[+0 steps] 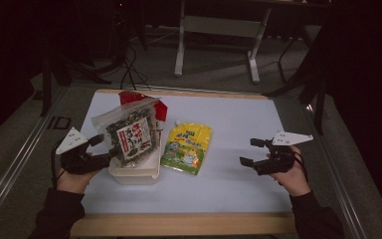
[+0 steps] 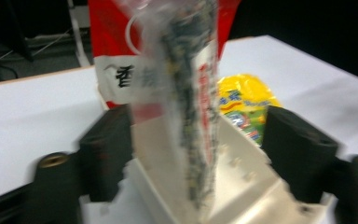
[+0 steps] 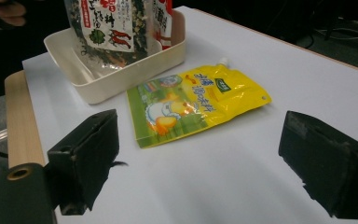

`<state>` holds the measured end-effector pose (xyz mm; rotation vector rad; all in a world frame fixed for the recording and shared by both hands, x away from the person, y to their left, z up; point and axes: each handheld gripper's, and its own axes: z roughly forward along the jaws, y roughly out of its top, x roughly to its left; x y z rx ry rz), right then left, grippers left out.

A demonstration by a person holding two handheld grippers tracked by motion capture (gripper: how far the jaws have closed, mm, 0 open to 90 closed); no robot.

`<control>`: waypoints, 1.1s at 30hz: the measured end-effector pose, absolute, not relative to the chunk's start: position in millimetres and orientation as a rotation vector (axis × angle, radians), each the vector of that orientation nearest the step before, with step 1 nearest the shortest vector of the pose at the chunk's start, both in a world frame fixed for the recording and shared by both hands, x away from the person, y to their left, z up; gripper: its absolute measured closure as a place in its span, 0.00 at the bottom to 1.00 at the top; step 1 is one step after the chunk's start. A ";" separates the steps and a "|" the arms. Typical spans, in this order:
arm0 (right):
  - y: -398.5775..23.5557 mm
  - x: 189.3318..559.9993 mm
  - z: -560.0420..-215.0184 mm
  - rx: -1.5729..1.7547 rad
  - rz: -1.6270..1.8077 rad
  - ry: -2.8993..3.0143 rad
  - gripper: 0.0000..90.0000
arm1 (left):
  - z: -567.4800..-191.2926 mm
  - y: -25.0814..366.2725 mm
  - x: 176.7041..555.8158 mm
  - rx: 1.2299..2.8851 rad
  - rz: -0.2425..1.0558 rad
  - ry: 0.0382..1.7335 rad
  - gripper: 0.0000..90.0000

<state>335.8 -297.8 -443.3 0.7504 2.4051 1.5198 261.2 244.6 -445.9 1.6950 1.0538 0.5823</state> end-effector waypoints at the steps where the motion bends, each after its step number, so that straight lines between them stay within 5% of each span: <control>1: -297.7 335.9 -443.4 0.755 1.516 2.401 0.14 | -444.7 243.3 256.9 1.690 0.588 1.055 0.18; 4: -296.5 336.2 -444.7 0.753 1.507 2.404 0.13 | -440.2 240.5 244.3 1.654 0.579 1.048 0.03; 11: -292.5 340.3 -446.7 0.751 1.495 2.412 0.12 | -441.3 223.9 212.0 1.642 0.659 0.995 0.03; 33: -233.5 402.3 -475.2 0.846 1.314 2.506 0.25 | -495.3 150.9 203.3 1.840 0.512 0.798 0.03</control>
